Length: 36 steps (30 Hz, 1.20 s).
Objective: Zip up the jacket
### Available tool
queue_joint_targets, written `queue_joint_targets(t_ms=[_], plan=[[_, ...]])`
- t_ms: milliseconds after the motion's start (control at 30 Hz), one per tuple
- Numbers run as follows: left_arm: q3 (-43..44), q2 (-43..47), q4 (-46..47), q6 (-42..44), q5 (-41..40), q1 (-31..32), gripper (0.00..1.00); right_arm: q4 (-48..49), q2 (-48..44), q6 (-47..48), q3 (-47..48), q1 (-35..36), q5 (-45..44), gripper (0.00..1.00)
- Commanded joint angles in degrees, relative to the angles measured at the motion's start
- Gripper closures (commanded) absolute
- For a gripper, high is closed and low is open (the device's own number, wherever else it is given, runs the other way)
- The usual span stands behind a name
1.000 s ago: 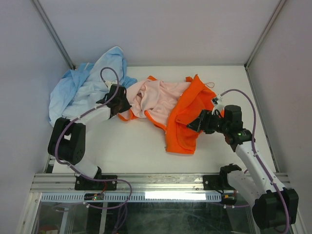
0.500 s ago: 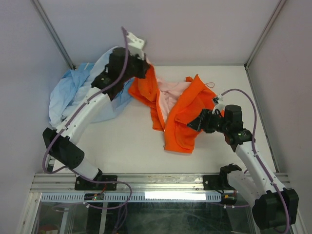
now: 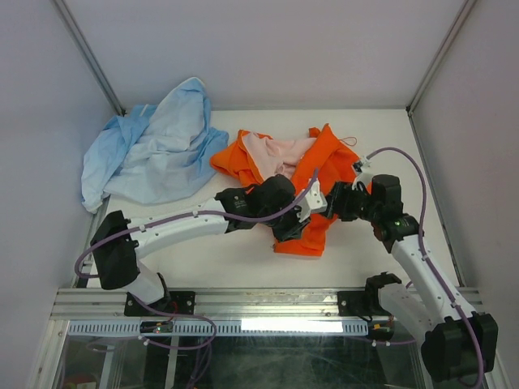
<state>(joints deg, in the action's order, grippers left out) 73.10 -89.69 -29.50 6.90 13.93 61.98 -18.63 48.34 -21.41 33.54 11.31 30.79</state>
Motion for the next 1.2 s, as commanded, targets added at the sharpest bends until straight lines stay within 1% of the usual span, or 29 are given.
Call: queue_joint_targets(t_ms=[0,33,100,233,300,333,400,433,467,600,700,800,933,1033,1067,1100,1133,1167], plan=[[-2.2,4.5,4.6,-4.5,1.9,2.0,0.71,2.8,0.9,2.4,3.5,2.6,-1.4,0.23],[-3.3,6.2,6.0,-5.8,0.6,2.0,0.66,3.0,1.4,2.8,3.9,3.8,-1.8,0.23],[-6.3,11.0,9.2,-8.4,-2.6,2.0,0.47,3.3,2.5,3.5,4.6,6.3,-2.9,0.22],[-11.7,18.5,15.3,-13.7,-7.7,1.5,0.31,4.3,5.0,5.1,6.4,10.9,-6.0,0.21],[-13.3,21.4,16.6,-17.6,-10.0,-0.4,0.28,4.6,5.9,5.9,7.4,13.3,-7.7,0.21],[-14.2,23.0,17.0,-20.0,-10.5,-2.5,0.27,4.9,6.2,6.3,7.9,14.5,-8.4,0.21],[-16.2,24.9,17.7,-25.6,-10.1,-8.5,0.24,5.7,7.1,7.1,8.9,16.9,-9.2,0.21],[-17.3,25.5,18.0,-28.2,-9.8,-13.2,0.23,6.1,7.5,7.4,9.3,18.1,-9.7,0.21],[-18.6,26.0,18.3,-30.2,-10.1,-16.1,0.22,6.5,7.9,7.7,9.8,19.7,-10.3,0.21],[-22.6,26.4,19.1,-37.9,-12.3,-26.2,0.19,6.9,10.0,9.3,12.7,26.1,-13.3,0.19],[-26.3,25.1,21.8,-43.9,-11.7,-33.2,0.18,6.8,13.0,10.2,15.7,30.9,-16.0,0.18],[-28.6,22.1,26.3,-48.1,-8.0,-37.5,0.18,5.8,17.5,10.8,18.5,34.7,-20.3,0.17],[-29.3,17.7,30.9,-50.8,-5.8,-39.6,0.18,3.7,22.2,11.1,21.1,36.8,-25.8,0.18],[-28.8,14.7,33.0,-51.5,-5.3,-40.3,0.18,2.8,22.8,10.9,21.0,36.8,-28.7,0.28],[-28.7,13.6,33.5,-51.8,-5.0,-40.6,0.18,2.1,22.8,10.9,21.0,36.8,-29.9,0.33],[-28.6,12.6,33.9,-52.3,-4.9,-40.8,0.18,1.3,22.6,11.0,21.0,36.7,-31.2,0.40],[-28.7,11.8,34.5,-52.8,-4.4,-41.1,0.18,0.6,22.5,10.9,20.9,36.4,-32.0,0.50],[-28.8,10.9,35.2,-53.2,-4.0,-41.5,0.18,-0.2,22.2,10.7,20.8,36.0,-32.7,0.62]])
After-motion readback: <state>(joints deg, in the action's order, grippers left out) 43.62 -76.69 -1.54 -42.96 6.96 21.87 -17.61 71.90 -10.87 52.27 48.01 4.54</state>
